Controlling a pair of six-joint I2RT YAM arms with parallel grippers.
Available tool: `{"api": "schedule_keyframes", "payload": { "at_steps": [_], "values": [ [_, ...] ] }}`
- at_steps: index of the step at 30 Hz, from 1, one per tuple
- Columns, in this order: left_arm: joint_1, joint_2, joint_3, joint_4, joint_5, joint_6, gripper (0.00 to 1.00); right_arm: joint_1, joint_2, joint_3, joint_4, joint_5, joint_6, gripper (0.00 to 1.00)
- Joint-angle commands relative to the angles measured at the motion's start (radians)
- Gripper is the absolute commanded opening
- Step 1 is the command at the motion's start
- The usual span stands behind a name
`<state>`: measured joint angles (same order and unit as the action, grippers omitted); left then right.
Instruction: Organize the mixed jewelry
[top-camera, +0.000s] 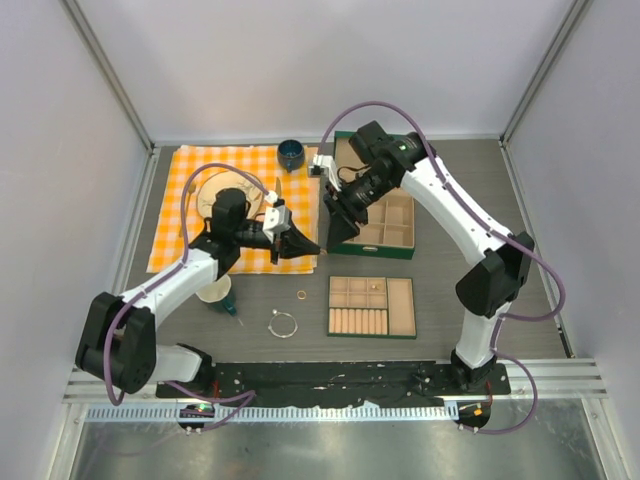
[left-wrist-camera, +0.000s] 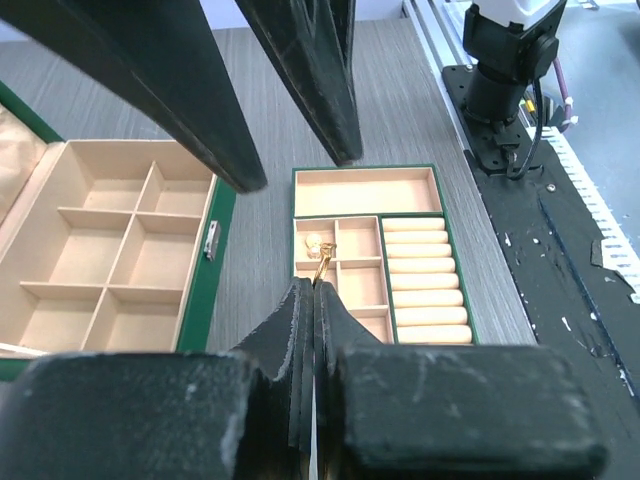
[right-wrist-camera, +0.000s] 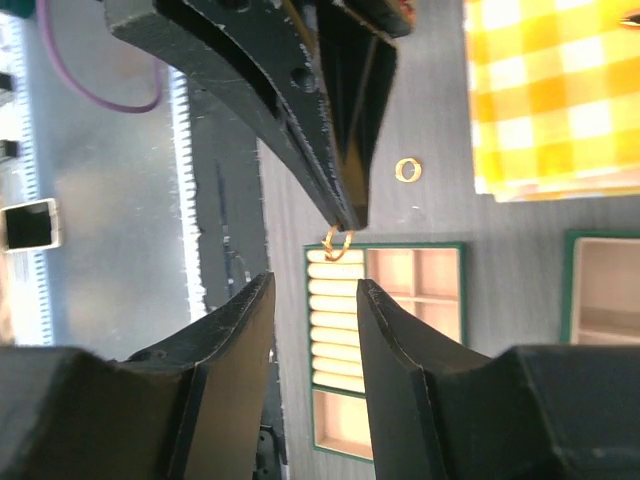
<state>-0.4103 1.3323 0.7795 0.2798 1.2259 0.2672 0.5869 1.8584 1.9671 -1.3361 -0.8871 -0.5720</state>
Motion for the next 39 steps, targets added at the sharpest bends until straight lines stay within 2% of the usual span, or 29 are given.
{"api": "schedule_keyframes", "payload": {
  "at_steps": [1,6,8,10,11,12,14,33,39],
  "values": [
    [-0.004,-0.025,0.066,-0.115,-0.040,0.035,0.00,-0.001,-0.109,-0.010,0.121,0.180,0.107,0.45],
    [-0.004,-0.024,0.078,-0.078,-0.091,-0.075,0.00,0.002,-0.146,-0.069,0.205,0.286,0.167,0.45],
    [-0.004,-0.022,0.073,-0.035,-0.092,-0.164,0.00,0.011,-0.146,-0.080,0.218,0.318,0.184,0.45],
    [-0.004,-0.021,0.050,0.085,-0.098,-0.242,0.00,0.027,-0.145,-0.088,0.236,0.342,0.188,0.45],
    [-0.004,-0.019,0.037,0.137,-0.111,-0.343,0.00,0.033,-0.143,-0.089,0.242,0.350,0.193,0.45],
    [-0.005,-0.016,0.011,0.238,-0.118,-0.383,0.00,0.039,-0.142,-0.091,0.255,0.355,0.199,0.45],
    [-0.016,-0.013,-0.008,0.303,-0.127,-0.454,0.00,0.060,-0.134,-0.091,0.261,0.375,0.204,0.44],
    [-0.030,-0.004,-0.011,0.294,-0.197,-0.439,0.00,0.085,-0.160,-0.114,0.255,0.361,0.173,0.43],
    [-0.032,-0.004,-0.016,0.274,-0.178,-0.413,0.00,0.087,-0.182,-0.102,0.262,0.418,0.175,0.42]
  ]
}}
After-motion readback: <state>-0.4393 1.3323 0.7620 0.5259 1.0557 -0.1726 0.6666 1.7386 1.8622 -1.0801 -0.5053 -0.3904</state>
